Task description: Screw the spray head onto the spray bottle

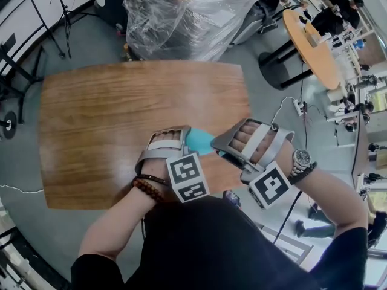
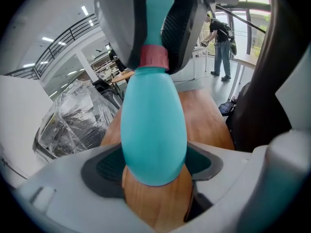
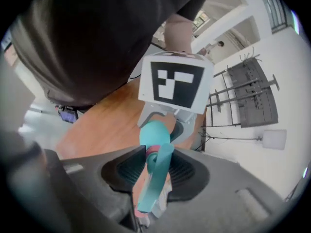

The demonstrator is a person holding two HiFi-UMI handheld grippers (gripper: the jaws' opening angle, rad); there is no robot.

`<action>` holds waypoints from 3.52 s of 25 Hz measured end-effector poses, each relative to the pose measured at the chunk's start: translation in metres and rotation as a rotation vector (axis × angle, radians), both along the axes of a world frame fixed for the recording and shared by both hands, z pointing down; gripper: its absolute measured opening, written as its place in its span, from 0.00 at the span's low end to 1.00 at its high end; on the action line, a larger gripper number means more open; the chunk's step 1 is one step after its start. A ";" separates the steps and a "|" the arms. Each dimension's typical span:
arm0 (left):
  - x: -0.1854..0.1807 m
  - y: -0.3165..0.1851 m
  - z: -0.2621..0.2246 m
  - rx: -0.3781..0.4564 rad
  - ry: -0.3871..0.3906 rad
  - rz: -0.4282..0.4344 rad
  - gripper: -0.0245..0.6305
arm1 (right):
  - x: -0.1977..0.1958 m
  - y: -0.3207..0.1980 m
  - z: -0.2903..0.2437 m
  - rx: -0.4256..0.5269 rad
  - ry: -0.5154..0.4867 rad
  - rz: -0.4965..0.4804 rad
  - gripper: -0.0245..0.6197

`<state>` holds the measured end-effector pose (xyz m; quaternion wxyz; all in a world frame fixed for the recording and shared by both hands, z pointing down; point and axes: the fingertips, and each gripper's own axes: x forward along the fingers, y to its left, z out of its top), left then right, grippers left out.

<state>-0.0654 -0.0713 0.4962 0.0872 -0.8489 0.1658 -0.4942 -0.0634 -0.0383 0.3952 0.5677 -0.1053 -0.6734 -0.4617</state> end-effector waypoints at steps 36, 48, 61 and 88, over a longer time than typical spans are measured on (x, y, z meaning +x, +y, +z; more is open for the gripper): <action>-0.018 -0.011 0.020 0.005 0.001 0.022 0.64 | 0.020 -0.019 -0.067 -0.432 -0.439 0.580 0.36; 0.002 0.024 0.024 -0.086 -0.006 0.250 0.64 | 0.015 0.026 0.006 0.079 0.017 -0.205 0.35; 0.005 0.023 0.024 -0.051 -0.007 0.223 0.64 | 0.015 0.020 0.020 -0.186 -0.115 0.168 0.22; 0.004 -0.031 0.061 -0.093 0.333 -0.197 0.65 | 0.017 -0.054 -0.003 -0.588 -0.692 1.111 0.25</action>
